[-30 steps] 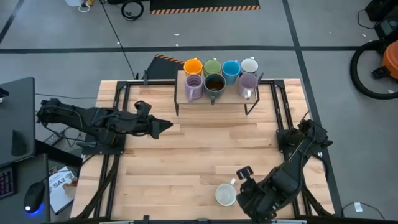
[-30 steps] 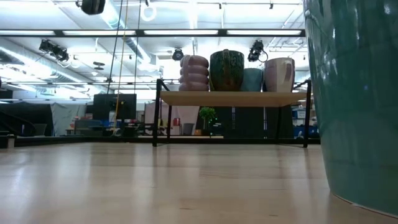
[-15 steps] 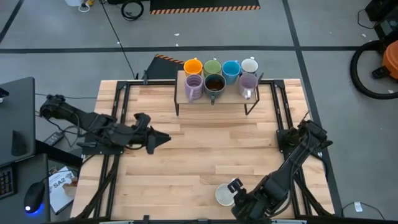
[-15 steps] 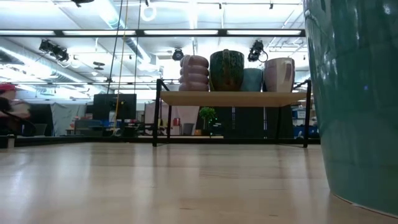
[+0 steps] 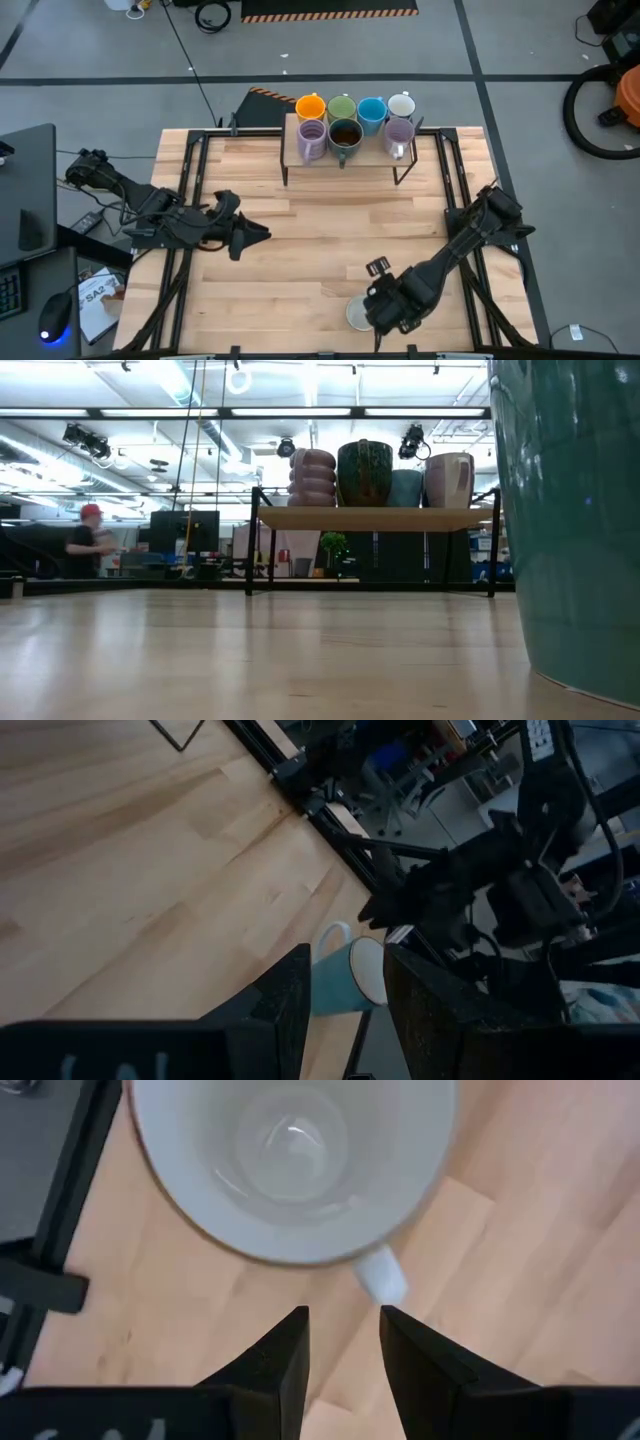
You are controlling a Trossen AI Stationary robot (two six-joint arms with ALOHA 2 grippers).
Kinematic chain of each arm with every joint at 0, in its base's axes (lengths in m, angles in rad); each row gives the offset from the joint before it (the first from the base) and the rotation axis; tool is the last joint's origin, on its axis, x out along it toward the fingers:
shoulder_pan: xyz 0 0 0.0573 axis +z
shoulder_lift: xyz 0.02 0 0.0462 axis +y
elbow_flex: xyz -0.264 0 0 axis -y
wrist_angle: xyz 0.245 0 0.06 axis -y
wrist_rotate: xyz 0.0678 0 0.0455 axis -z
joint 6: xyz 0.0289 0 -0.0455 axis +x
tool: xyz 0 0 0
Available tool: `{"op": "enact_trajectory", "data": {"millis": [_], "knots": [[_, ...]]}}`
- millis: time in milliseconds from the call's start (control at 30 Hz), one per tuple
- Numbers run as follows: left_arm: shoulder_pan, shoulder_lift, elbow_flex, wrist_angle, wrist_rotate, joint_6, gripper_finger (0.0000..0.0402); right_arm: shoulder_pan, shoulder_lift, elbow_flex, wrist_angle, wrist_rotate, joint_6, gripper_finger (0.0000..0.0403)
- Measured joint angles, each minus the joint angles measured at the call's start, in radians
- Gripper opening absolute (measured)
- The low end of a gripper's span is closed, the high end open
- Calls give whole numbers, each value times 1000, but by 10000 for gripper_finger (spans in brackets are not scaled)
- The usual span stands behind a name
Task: Place coffee mugs
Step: Move the green mug to the center of the table
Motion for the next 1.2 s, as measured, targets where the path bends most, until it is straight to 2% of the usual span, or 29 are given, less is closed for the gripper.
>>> {"op": "enact_trajectory", "data": {"millis": [267, 367, 567, 733, 1200], "knots": [[-3, 0, 0, -7, 0, 4, 134, -91, -86, -67, 51, 40, -34, 130], [-3, 0, 0, -8, 0, 7, 134, -116, -96, -119, 141, 6, -51, 130], [-3, 0, 0, -7, 0, 7, 134, -143, -96, -183, 202, -88, -24, 130], [-3, 0, 0, -9, 0, 8, 134, -119, -97, -199, 218, -150, 25, 130], [-3, 0, 0, -15, 0, 19, 134, 32, -97, -201, 286, -224, 260, 130]]}}
